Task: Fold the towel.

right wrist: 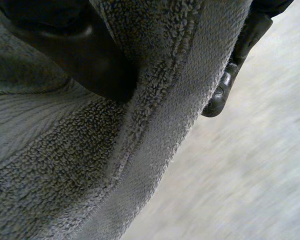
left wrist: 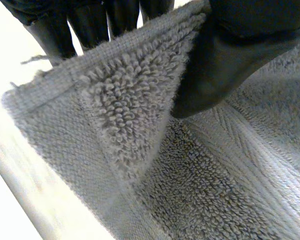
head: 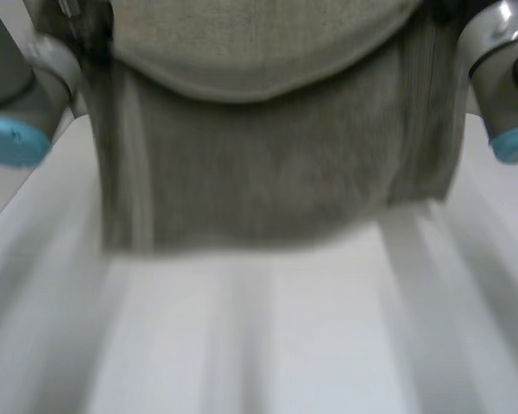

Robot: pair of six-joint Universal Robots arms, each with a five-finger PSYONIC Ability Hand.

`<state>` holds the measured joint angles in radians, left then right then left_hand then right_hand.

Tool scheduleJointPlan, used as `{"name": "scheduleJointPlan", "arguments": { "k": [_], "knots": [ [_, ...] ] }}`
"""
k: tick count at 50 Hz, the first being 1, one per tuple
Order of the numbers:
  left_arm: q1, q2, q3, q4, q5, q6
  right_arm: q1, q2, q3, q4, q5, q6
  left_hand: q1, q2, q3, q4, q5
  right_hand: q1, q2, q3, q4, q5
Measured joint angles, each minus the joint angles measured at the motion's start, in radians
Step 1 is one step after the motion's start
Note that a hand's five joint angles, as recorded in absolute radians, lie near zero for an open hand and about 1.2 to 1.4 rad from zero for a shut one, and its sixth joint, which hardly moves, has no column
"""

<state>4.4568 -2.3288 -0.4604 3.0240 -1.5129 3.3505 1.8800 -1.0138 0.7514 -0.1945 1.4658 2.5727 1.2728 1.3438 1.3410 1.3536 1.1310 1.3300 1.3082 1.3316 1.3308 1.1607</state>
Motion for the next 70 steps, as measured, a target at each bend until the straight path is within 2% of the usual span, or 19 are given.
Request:
{"name": "scheduleJointPlan", "arguments": {
  "k": [5,10,16,20,25,31,35,39,43,47,50,54,59,63,70],
  "knots": [
    [-0.014,0.091,0.059,0.138,-0.002,-0.005,-0.003,-0.033,-0.007,-0.1,-0.007,0.055,0.0,0.0,0.0,0.0,0.0,0.0,0.0,0.0,0.0,0.0],
    [-0.019,0.155,-0.017,0.225,0.006,-0.005,-0.01,-0.032,0.03,-0.113,-0.017,0.071,0.0,0.0,0.0,0.0,0.0,0.0,0.0,0.0,0.0,0.0],
    [-0.016,0.171,-0.244,0.253,0.013,0.0,-0.019,-0.009,0.141,-0.106,-0.059,0.07,0.0,0.0,0.0,0.0,0.0,0.0,0.0,0.0,0.0,0.0],
    [-0.007,0.163,-0.422,0.277,0.022,0.003,-0.023,0.016,0.232,-0.101,-0.124,0.067,0.0,0.0,0.0,0.0,0.0,0.0,0.0,0.0,0.0,0.0],
    [0.019,0.138,-0.688,0.371,0.049,0.008,-0.049,0.066,0.36,-0.089,-0.245,0.053,0.0,0.0,0.0,0.0,0.0,0.0,0.0,0.0,0.0,0.0],
    [0.042,0.135,-0.899,0.462,0.076,0.046,-0.096,0.081,0.457,-0.037,-0.311,-0.002,0.0,0.0,0.0,0.0,0.0,0.0,0.0,0.0,0.0,0.0],
    [0.07,0.183,-1.007,0.484,0.086,0.113,-0.13,0.016,0.52,0.03,-0.32,-0.044,0.0,0.0,0.0,0.0,0.0,0.0,0.0,0.0,0.0,0.0],
    [0.108,0.28,-1.101,0.486,0.091,0.18,-0.166,-0.105,0.58,0.117,-0.321,-0.057,0.0,0.0,0.0,0.0,0.0,0.0,0.0,0.0,0.0,0.0],
    [0.147,0.418,-1.18,0.481,0.103,0.215,-0.217,-0.256,0.621,0.213,-0.33,-0.032,0.0,0.0,0.0,0.0,0.0,0.0,0.0,0.0,0.0,0.0],
    [0.199,0.565,-1.251,0.477,0.152,0.22,-0.284,-0.391,0.637,0.288,-0.379,0.03,0.0,0.0,0.0,0.0,0.0,0.0,0.0,0.0,0.0,0.0],
    [0.232,0.625,-1.285,0.477,0.205,0.217,-0.322,-0.434,0.638,0.315,-0.431,0.071,0.0,0.0,0.0,0.0,0.0,0.0,0.0,0.0,0.0,0.0],
    [0.25,0.646,-1.301,0.479,0.266,0.211,-0.341,-0.409,0.631,0.327,-0.47,0.098,0.0,0.0,0.0,0.0,0.007,0.0,0.0,0.0,0.0,0.003],
    [0.233,0.589,-1.275,0.483,0.29,0.21,-0.33,-0.325,0.604,0.326,-0.448,0.103,0.0,0.004,0.0,0.0,0.016,0.0,0.0,0.0,0.0,0.006],
    [0.176,0.456,-1.178,0.478,0.285,0.215,-0.29,-0.216,0.551,0.311,-0.369,0.1,0.0,0.006,0.004,0.0,0.02,0.0,0.0,0.0,0.0,0.013],
    [0.136,0.271,-0.992,0.452,0.258,0.22,-0.244,-0.07,0.456,0.279,-0.275,0.098,0.0,0.006,0.004,0.0,0.02,0.0,0.0,0.0,0.0,0.014]
  ]
}}
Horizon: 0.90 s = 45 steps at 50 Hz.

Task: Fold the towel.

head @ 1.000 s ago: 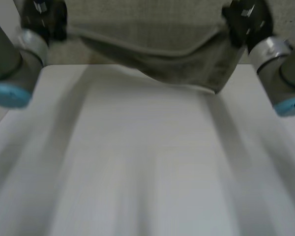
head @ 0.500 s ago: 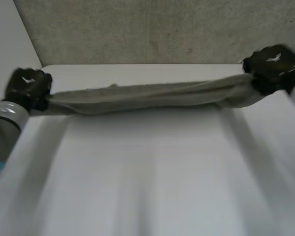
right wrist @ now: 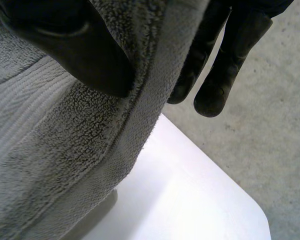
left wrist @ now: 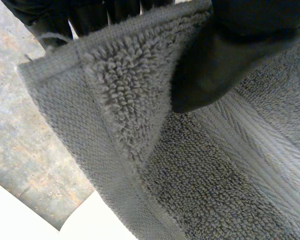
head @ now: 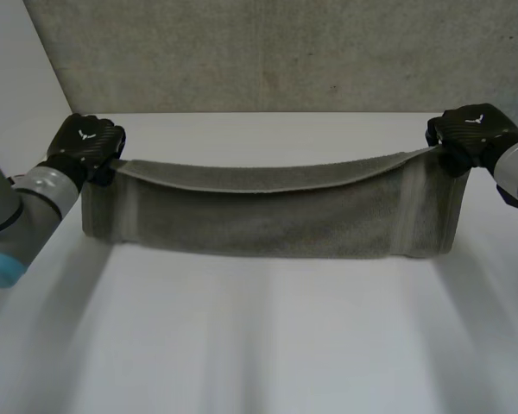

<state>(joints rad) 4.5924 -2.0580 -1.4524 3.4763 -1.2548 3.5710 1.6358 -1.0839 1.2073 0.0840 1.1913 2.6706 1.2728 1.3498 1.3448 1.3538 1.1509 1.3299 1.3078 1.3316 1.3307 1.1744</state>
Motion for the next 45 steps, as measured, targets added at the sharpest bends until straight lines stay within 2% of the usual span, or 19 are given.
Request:
{"name": "scheduleJointPlan", "arguments": {
  "k": [8,17,27,29,30,31,33,34,35,38,45],
  "knots": [
    [-0.009,-0.176,0.238,-0.032,-0.012,0.005,0.024,0.133,-0.093,-0.039,0.06,0.005,0.0,0.0,0.0,0.0,0.0,0.0,0.0,0.0,0.0,0.0],
    [-0.021,-0.333,0.443,-0.091,-0.01,0.008,0.054,0.223,-0.149,-0.114,0.12,0.032,0.0,0.0,0.0,0.0,0.0,0.0,0.0,0.0,0.0,0.0],
    [-0.039,-0.408,0.5,-0.1,-0.012,0.007,0.061,0.298,-0.21,-0.142,0.141,0.043,0.0,0.0,0.0,0.0,0.0,0.0,0.0,0.0,0.0,0.0],
    [-0.04,-0.416,0.502,-0.097,-0.013,0.007,0.061,0.312,-0.22,-0.141,0.146,0.042,-0.001,-0.035,-0.032,-0.035,-0.015,0.0,0.0,0.0,0.0,0.0],
    [-0.04,-0.42,0.504,-0.096,-0.013,0.007,0.062,0.319,-0.226,-0.141,0.151,0.041,-0.06,-0.125,-0.12,-0.115,-0.082,-0.002,0.0,-0.004,-0.002,-0.006],
    [-0.04,-0.423,0.505,-0.095,-0.014,0.006,0.062,0.322,-0.229,-0.141,0.153,0.041,-0.137,-0.211,-0.202,-0.213,-0.179,-0.05,-0.047,-0.05,-0.036,-0.042],
    [-0.04,-0.429,0.51,-0.094,-0.017,0.006,0.064,0.334,-0.236,-0.14,0.159,0.039,-0.443,-0.521,-0.506,-0.52,-0.495,-0.387,-0.369,-0.369,-0.367,-0.389],
    [-0.04,-0.43,0.512,-0.094,-0.019,0.006,0.065,0.337,-0.237,-0.14,0.161,0.038,-0.513,-0.589,-0.573,-0.587,-0.549,-0.453,-0.447,-0.451,-0.446,-0.474],
    [-0.04,-0.433,0.516,-0.093,-0.028,0.006,0.068,0.342,-0.239,-0.14,0.165,0.037,-0.705,-0.782,-0.759,-0.775,-0.768,-0.722,-0.722,-0.698,-0.691,-0.741],
    [-0.04,-0.433,0.522,-0.093,-0.055,0.006,0.074,0.348,-0.241,-0.14,0.174,0.035,-1.001,-1.083,-1.065,-1.073,-1.077,-1.028,-1.027,-1.03,-1.023,-1.083],
    [-0.04,-0.406,0.536,-0.099,-0.157,0.005,0.09,0.326,-0.233,-0.143,0.204,0.038,-1.034,-1.112,-1.107,-1.106,-1.105,-1.099,-1.072,-1.088,-1.075,-1.119]
  ]
}}
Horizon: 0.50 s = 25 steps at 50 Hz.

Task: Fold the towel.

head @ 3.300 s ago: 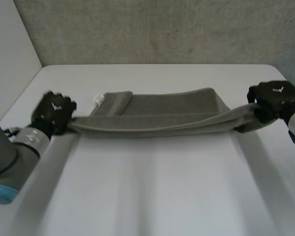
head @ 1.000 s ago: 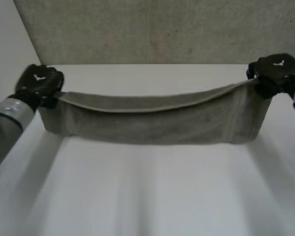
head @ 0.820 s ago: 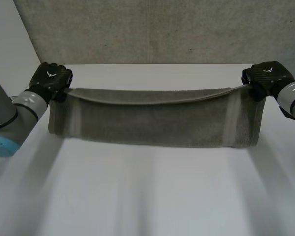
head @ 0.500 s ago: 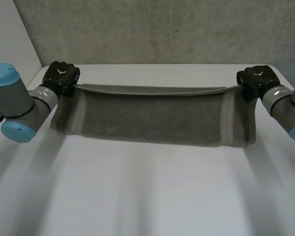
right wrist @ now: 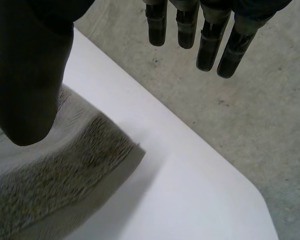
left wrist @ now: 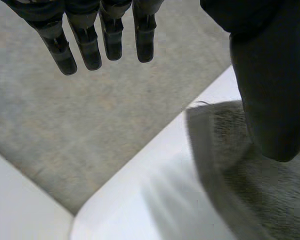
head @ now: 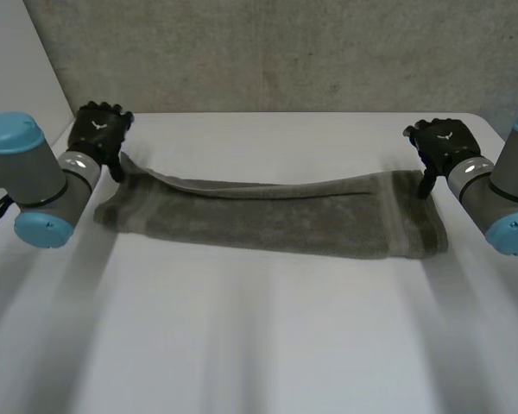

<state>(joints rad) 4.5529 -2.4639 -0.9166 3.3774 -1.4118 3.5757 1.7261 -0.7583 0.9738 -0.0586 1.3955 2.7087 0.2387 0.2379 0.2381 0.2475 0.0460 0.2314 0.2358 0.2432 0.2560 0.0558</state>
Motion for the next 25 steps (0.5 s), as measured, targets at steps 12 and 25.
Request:
{"name": "scheduleJointPlan", "arguments": {
  "k": [12,25],
  "knots": [
    [0.002,0.17,-0.108,-0.013,-0.049,-0.015,0.015,-0.198,0.116,-0.018,0.006,0.058,0.0,-0.002,0.0,0.0,0.0,-0.004,0.0,-0.003,0.0,0.0],
    [0.003,0.267,-0.278,-0.027,-0.044,-0.038,0.012,-0.335,0.316,-0.082,-0.001,0.13,0.0,-0.002,0.0,0.0,0.0,-0.004,0.0,-0.004,0.0,0.0]
  ]
}}
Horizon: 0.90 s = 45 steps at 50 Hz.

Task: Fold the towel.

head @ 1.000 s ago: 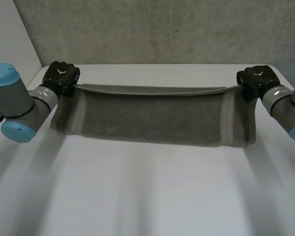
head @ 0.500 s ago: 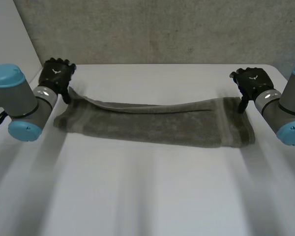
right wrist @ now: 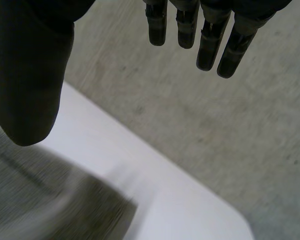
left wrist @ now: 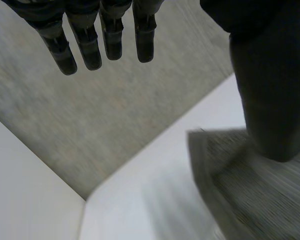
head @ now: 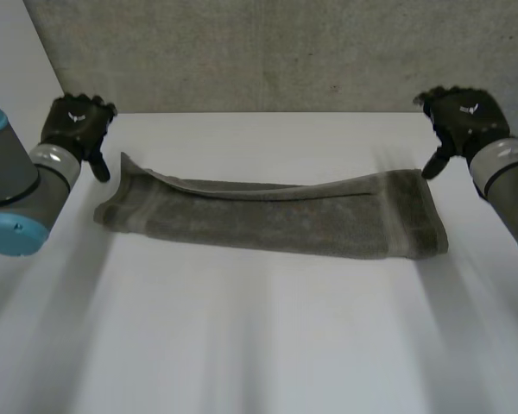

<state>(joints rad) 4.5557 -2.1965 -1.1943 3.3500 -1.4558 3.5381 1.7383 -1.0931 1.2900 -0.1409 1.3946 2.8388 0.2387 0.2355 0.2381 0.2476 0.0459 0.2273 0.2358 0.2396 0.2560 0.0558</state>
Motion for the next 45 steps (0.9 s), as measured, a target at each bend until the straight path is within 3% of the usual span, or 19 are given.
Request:
{"name": "scheduleJointPlan", "arguments": {
  "k": [16,27,45],
  "knots": [
    [0.013,0.18,-0.369,-0.008,0.011,-0.002,-0.019,-0.057,0.258,0.09,-0.057,-0.038,0.0,0.0,0.0,0.0,0.0,0.007,0.003,0.002,0.0,0.002],
    [-0.006,0.23,-0.483,0.077,0.002,-0.053,-0.042,0.002,0.305,0.056,-0.062,-0.112,0.0,0.0,0.0,0.0,0.0,0.083,0.073,0.069,0.047,0.089],
    [0.006,0.226,-0.546,0.201,0.0,-0.117,-0.062,0.103,0.302,-0.099,-0.054,-0.127,0.0,0.0,0.0,0.0,0.0,0.661,0.653,0.64,0.623,0.651]
  ]
}}
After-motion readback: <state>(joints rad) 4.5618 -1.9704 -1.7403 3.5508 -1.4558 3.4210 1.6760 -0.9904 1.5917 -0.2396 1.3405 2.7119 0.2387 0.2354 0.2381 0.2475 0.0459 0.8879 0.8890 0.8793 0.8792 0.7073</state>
